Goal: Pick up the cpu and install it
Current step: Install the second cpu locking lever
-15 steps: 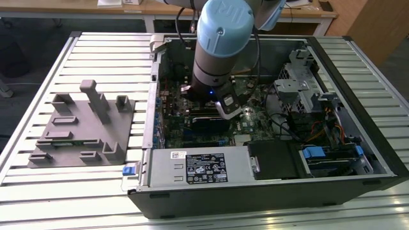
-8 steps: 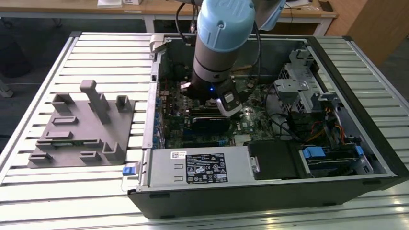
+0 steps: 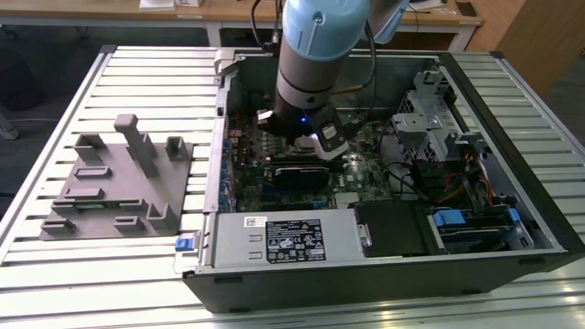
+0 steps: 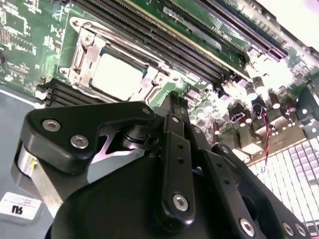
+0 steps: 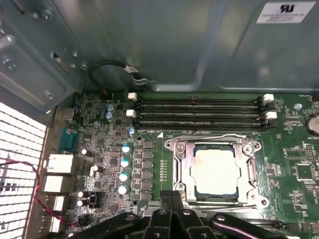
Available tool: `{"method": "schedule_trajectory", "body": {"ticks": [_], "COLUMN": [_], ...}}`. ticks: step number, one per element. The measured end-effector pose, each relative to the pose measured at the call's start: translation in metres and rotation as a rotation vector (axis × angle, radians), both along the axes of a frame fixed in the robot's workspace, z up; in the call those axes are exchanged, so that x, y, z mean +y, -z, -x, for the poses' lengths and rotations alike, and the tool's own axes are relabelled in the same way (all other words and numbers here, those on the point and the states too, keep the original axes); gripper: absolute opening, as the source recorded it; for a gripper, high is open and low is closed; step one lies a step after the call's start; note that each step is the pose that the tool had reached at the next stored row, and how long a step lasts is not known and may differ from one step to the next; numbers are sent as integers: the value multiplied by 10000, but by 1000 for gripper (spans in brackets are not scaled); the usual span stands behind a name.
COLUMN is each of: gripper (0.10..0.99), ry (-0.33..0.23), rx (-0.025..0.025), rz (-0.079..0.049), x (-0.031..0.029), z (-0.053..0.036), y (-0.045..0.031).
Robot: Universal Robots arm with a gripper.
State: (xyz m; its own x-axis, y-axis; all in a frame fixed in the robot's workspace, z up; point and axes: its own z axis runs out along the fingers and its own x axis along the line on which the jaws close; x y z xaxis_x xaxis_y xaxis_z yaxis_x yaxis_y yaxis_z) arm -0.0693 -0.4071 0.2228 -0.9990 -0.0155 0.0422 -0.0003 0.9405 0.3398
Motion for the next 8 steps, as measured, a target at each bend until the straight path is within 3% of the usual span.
{"method": "schedule_trajectory", "body": {"ticks": [8], "gripper": [106], "ry": [-2], "rx": [0], "rz": [1], "x": [20], "z": [-1], "y": [-188]}}
